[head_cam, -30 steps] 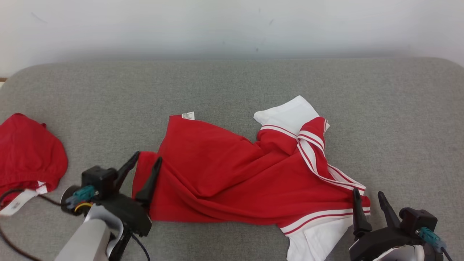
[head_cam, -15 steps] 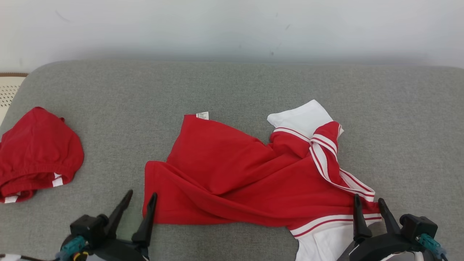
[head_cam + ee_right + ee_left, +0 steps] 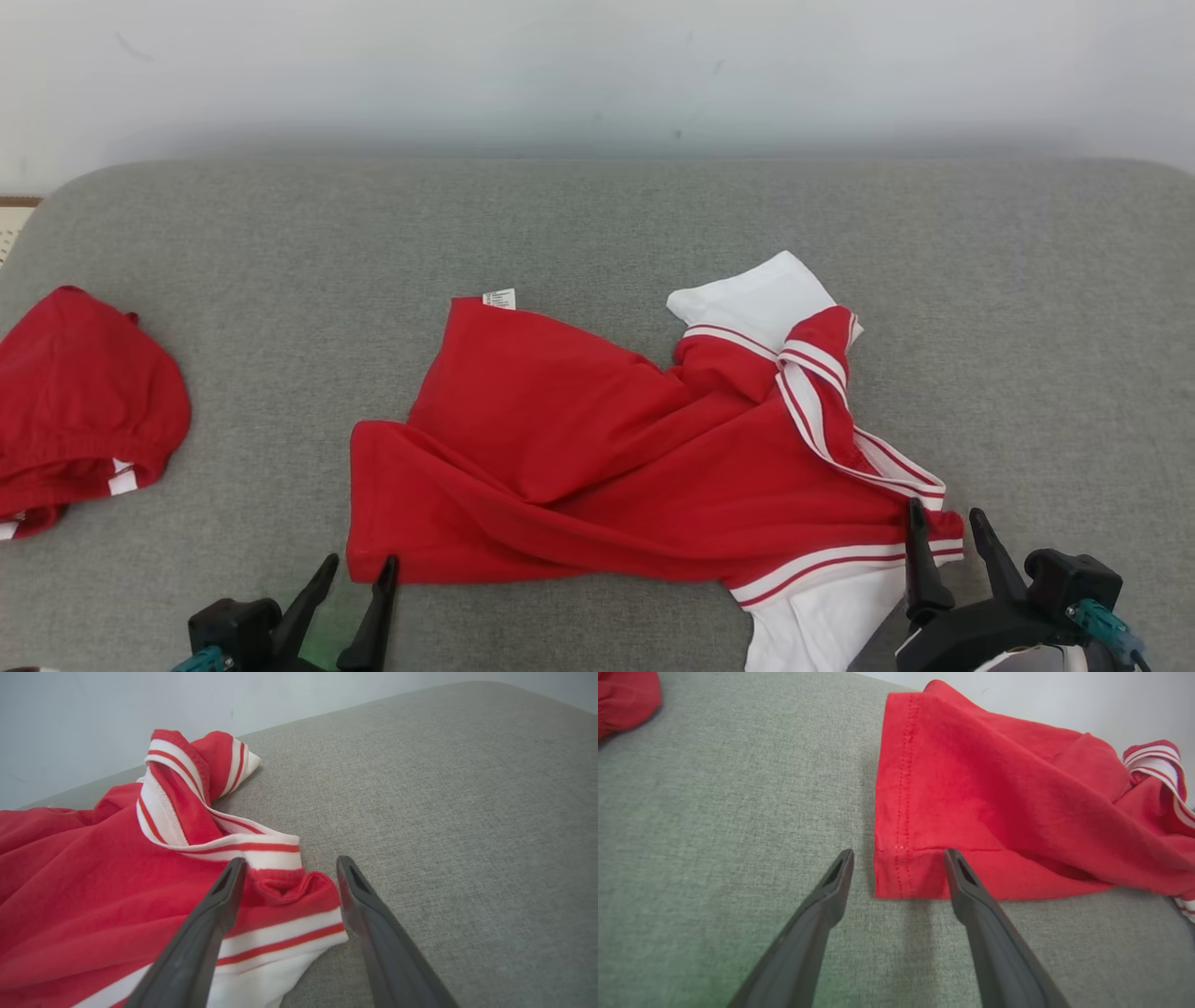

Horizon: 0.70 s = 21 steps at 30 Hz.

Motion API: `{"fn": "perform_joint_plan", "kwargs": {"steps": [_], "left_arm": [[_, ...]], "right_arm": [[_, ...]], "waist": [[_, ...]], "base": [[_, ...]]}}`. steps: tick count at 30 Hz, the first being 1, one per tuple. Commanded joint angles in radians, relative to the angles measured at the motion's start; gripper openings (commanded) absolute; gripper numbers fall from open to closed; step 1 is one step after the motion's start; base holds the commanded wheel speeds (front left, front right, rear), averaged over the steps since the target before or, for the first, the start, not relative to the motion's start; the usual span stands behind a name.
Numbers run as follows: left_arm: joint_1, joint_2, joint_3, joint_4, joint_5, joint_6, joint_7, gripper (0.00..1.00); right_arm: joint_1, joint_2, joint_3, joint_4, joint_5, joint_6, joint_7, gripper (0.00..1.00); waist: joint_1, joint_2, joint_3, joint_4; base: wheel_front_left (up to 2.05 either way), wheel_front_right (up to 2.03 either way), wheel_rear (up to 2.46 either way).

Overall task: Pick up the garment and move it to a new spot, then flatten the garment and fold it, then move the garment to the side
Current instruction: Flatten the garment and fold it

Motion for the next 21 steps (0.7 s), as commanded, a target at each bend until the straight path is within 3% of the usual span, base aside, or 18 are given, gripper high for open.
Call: {"fn": "perform_joint_plan", "kwargs": {"steps": [1,2,5,6,21], "left_arm": [[-0.011,0.003,-0.004,0.015,-0.008,0.001,-0.004,1.00],[-0.014,0.003,-0.009,0.024,-0.013,0.001,-0.004,0.87],[-0.026,0.009,-0.020,0.040,-0.019,0.001,-0.004,0.27],[-0.031,0.008,-0.020,0.036,-0.023,0.001,-0.004,0.00],[0.057,-0.009,0.026,-0.127,0.043,0.001,-0.004,0.00]], "right_arm": [[-0.004,-0.001,0.001,0.000,0.006,0.001,-0.003,1.00],[-0.004,-0.001,0.001,0.000,0.007,0.001,-0.003,1.00],[-0.007,-0.002,-0.001,-0.001,0.008,0.001,-0.004,1.00],[-0.007,-0.003,-0.002,-0.001,0.008,0.001,-0.004,1.00],[0.025,0.001,-0.017,0.001,0.002,0.001,-0.006,1.00]], "waist": [[0.0000,0.0000,0.003,-0.009],[0.0000,0.0000,0.004,-0.011],[0.0000,0.0000,0.007,-0.015],[0.0000,0.0000,0.007,-0.015],[0.0000,0.0000,-0.015,0.030]], "base": [[0.00,0.00,0.00],[0.00,0.00,0.00],[0.00,0.00,0.00],[0.00,0.00,0.00],[0.00,0.00,0.00]]}}
